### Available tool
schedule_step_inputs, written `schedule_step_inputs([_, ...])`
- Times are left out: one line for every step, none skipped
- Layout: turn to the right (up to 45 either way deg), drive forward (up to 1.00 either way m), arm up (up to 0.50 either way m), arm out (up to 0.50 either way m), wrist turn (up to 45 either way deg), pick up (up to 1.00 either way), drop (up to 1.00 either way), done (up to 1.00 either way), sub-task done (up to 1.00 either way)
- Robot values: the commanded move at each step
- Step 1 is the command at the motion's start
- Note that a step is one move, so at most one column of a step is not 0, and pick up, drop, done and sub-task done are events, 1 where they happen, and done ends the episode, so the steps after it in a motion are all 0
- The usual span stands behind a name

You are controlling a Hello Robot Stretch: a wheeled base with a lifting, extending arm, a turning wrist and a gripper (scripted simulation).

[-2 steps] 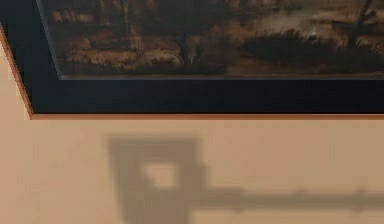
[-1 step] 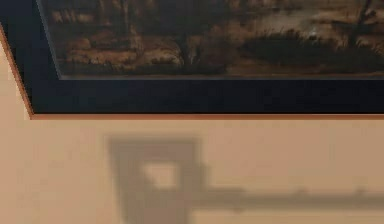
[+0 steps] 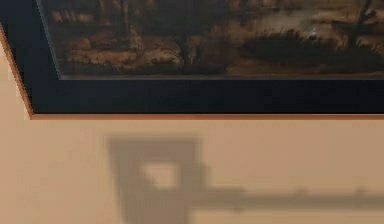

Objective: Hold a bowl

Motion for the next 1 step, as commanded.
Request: schedule_step_inputs([0.0,0.0,0.0,0.0,0.0,0.0,0.0,1.0,0.0])
